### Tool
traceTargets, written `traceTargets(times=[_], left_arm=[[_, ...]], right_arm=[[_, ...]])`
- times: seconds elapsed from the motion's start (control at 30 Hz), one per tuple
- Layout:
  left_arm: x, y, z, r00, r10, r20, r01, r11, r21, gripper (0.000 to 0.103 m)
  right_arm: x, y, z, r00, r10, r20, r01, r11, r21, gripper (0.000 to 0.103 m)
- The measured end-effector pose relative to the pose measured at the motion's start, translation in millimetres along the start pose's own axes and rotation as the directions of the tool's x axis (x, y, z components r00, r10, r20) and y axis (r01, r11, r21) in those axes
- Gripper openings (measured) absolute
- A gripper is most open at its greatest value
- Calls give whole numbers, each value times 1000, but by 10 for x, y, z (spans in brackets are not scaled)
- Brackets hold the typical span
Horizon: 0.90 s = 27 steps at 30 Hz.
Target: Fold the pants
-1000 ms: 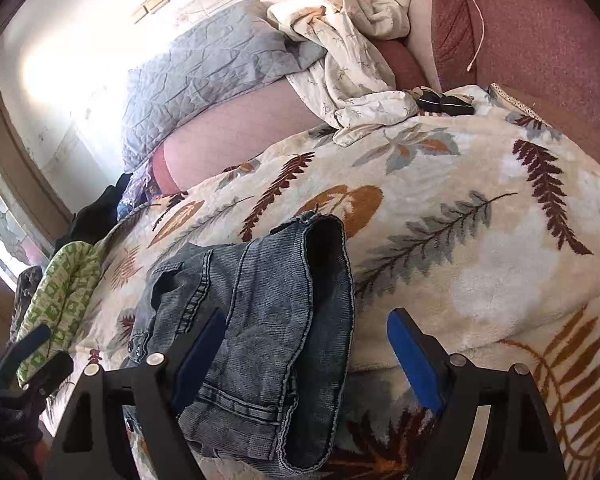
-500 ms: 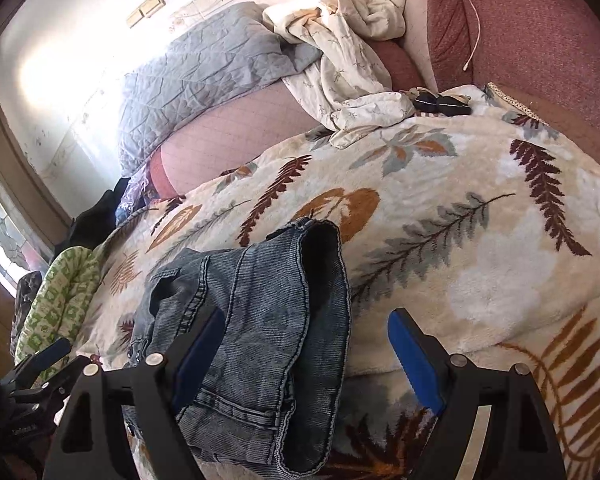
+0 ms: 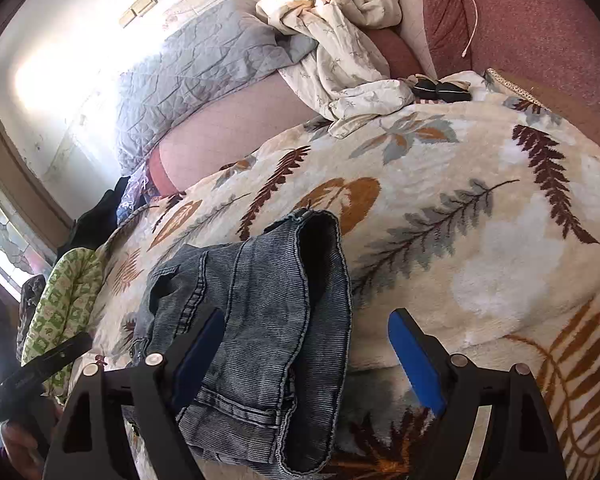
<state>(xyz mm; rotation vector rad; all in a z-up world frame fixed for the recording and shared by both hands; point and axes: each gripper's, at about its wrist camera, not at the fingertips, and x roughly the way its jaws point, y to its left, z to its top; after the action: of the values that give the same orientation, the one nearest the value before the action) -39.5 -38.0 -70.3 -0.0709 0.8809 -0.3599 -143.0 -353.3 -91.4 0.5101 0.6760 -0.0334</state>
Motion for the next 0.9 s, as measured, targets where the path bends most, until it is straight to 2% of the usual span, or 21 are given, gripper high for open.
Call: traceTargets(times=[0.2,0.37,0.43,0.6,0.77,0.9], left_arm=[[106,-21,-29,996,-90,-26,90,996,-14,103],[115,-45,-71,980,-197,-33,197,980,-16,103],[100,-81,-82,975,-219,-27,219,976,3,103],[168,-175,-88,984,-168,-52,172,983,71,103],[263,-164,-114,981,-180,-78,185,981,62,103],[237,-253,-130,987,-150,-49,155,982,111,103]], right_arm=[[57,8,-15,1000,6,-27,-6,1000,3,86],[70,-12,-8,1000,13,-28,-13,1000,17,87],[79,-16,-2,999,11,-30,-10,1000,22,87],[141,23,-7,999,2,-45,-2,1000,8,88],[231,44,-17,998,-16,-65,16,1000,0,88],[267,41,-22,997,-33,-66,33,999,2,88]])
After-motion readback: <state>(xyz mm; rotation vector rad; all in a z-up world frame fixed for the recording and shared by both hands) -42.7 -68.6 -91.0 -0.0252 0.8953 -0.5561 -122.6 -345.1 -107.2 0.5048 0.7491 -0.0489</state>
